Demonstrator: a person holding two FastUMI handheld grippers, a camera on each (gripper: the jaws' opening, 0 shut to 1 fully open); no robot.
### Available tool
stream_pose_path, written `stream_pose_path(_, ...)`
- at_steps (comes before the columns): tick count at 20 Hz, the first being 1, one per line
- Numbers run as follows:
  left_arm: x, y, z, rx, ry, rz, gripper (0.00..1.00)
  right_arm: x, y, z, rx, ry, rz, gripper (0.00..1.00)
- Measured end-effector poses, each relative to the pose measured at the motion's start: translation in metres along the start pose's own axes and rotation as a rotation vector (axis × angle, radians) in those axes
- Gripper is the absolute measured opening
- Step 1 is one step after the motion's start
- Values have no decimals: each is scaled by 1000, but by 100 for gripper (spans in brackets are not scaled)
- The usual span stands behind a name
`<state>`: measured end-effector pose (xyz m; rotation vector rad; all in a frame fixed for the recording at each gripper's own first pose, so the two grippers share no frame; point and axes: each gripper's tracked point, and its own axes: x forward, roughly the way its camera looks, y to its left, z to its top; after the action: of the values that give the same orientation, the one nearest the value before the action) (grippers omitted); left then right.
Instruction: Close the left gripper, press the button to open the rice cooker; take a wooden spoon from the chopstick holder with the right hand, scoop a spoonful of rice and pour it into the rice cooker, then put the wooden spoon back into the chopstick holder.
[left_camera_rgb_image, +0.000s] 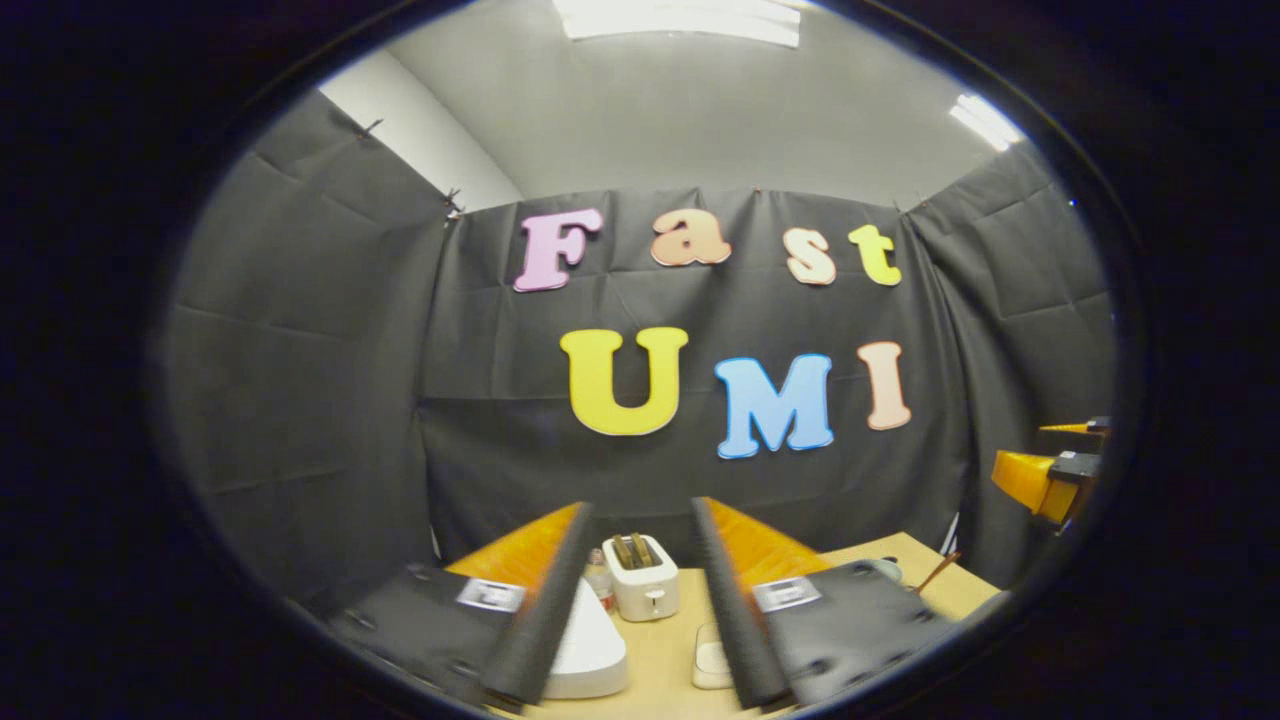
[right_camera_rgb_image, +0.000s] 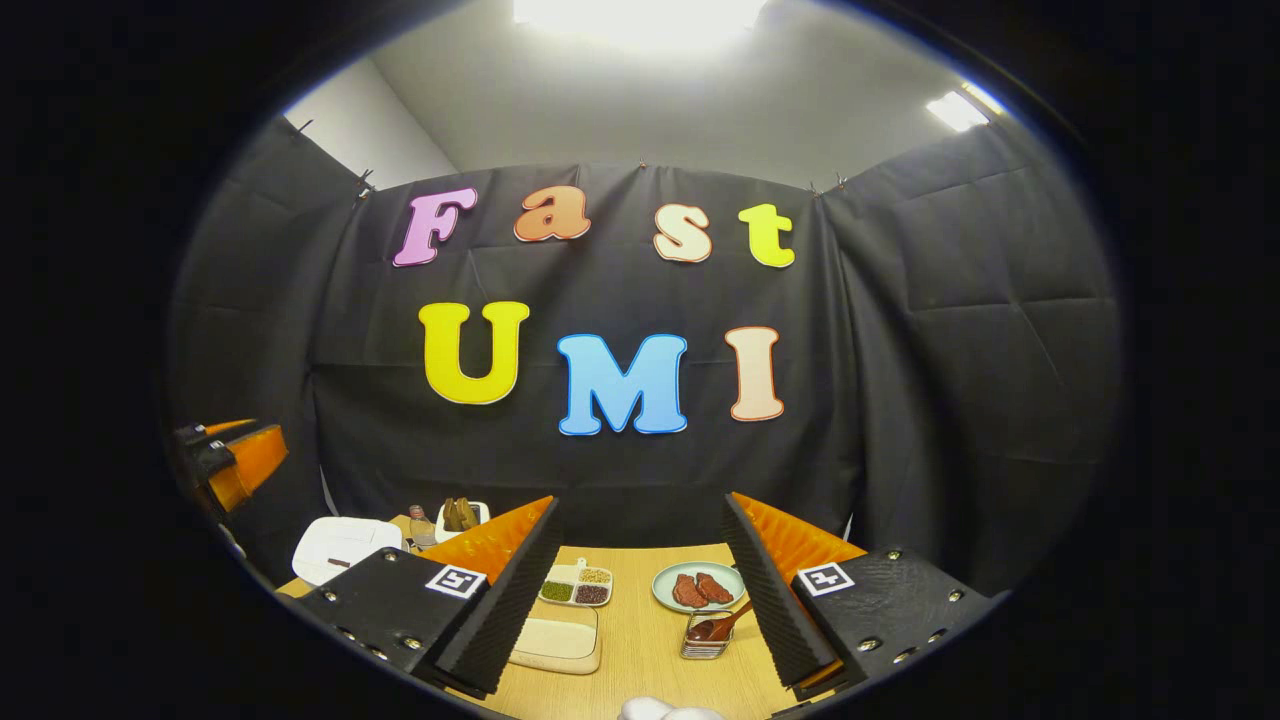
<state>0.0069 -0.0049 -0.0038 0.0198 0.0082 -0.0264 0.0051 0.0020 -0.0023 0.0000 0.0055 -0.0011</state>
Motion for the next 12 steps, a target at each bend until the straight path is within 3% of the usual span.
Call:
stream_pose_path(1, 4, 4, -2, 5, 7, 8, 11, 0, 0, -1, -1, 1, 0, 98)
stream_pose_path(4, 13, 13, -24, -17, 75, 10, 8, 3, 4, -4, -10, 14, 4, 98)
stream_pose_path(12, 75, 97, -148, -66, 313, 212, 9, 15, 11, -20, -55, 72, -10, 98)
